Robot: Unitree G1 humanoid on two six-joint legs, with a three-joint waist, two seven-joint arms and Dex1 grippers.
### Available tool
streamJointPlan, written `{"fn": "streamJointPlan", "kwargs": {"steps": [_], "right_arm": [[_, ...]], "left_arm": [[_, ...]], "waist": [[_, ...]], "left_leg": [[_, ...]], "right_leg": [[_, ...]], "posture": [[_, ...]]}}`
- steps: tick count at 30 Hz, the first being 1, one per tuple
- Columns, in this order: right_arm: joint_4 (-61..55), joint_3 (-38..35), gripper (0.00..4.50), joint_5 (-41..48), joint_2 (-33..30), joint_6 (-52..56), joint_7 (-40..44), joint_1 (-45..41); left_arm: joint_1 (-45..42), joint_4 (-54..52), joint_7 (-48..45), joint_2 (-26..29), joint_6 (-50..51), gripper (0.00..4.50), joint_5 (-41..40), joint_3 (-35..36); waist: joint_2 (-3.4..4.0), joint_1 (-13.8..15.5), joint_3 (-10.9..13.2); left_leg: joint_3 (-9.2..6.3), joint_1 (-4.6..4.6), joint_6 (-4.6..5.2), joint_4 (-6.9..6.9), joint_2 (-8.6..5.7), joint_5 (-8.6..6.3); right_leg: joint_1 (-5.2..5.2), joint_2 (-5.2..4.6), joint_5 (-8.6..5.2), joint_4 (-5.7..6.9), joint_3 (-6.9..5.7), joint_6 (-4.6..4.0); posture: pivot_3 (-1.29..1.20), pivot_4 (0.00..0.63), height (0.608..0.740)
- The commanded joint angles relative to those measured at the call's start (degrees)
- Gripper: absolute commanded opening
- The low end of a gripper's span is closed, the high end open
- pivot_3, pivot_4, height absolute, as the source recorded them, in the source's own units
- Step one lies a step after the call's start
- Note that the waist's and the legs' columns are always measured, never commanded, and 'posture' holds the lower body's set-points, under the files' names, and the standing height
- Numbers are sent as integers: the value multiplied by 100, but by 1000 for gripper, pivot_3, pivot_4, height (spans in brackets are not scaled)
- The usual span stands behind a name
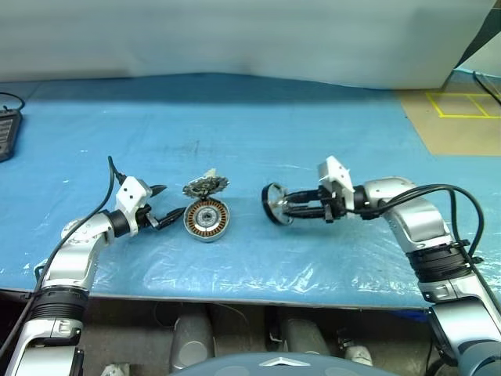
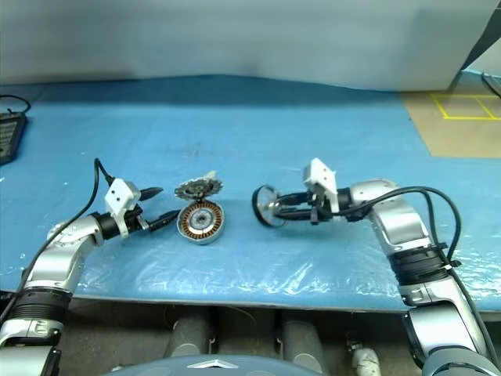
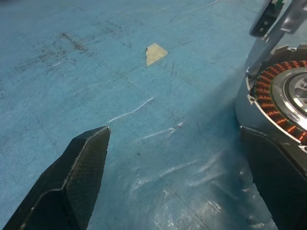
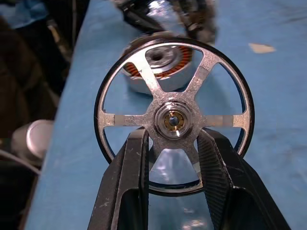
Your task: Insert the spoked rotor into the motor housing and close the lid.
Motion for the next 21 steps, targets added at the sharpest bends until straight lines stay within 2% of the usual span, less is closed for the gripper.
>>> {"fn": "streamJointPlan", "kwargs": {"steps": [1, 4, 9, 21], "right_arm": [[-131, 604, 1117, -367, 169, -370, 157, -203], [287, 1018, 1117, -856, 525, -715, -80, -530], [760, 964, 1117, -955, 1087, -746, -455, -1036], [703, 1056, 1117, -1003, 1303, -678, -449, -1474]], "left_arm": [[-47, -21, -76, 66, -82, 4500, -57, 90], [-40, 1, -97, 72, -94, 4500, -54, 101], [14, -33, -66, 46, -116, 4500, -46, 112], [-32, -94, 60, -34, -81, 4500, -34, 70]], "waist": [[0, 3, 0], [0, -21, 0], [0, -7, 0], [0, -8, 0]], "left_leg": [[0, -4, 0, 0, -1, 0], [0, -8, 0, -1, -2, 0], [0, -10, -1, -2, -2, 0], [0, -11, -2, -3, -2, 1]], "right_leg": [[-1, -1, 0, -2, 0, 0], [-5, -2, 0, -5, 0, 0], [-7, -2, 0, -3, 0, -1], [-7, -3, 1, -1, 0, -1]], "posture": [[0, 150, 740], [0, 150, 740], [0, 150, 740], [0, 150, 740]]}}
